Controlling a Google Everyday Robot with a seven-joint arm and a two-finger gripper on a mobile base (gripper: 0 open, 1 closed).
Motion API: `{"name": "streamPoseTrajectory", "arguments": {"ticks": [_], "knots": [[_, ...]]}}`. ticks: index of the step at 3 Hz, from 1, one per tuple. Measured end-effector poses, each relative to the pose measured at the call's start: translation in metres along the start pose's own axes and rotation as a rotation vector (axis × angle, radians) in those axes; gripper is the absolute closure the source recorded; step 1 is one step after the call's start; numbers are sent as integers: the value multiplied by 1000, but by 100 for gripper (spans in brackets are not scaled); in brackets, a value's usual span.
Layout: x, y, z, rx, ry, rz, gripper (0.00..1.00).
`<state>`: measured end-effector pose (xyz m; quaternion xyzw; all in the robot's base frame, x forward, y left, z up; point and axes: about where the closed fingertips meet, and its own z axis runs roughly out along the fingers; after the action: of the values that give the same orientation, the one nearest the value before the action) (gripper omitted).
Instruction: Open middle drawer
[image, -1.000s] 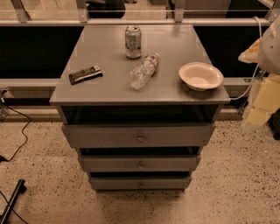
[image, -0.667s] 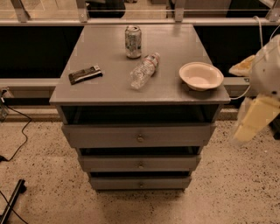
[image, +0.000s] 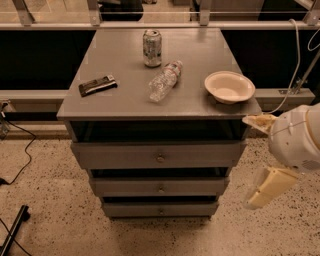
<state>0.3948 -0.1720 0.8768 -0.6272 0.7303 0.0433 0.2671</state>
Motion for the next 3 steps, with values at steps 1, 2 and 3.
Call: {"name": "streamPoseTrajectory", "arguments": {"ticks": [1,2,3], "knots": [[-10,0,29,-119,70,-106,0],[15,34,84,-211,34,-162,0],[63,73,147,-214,-16,-193,0]]}}
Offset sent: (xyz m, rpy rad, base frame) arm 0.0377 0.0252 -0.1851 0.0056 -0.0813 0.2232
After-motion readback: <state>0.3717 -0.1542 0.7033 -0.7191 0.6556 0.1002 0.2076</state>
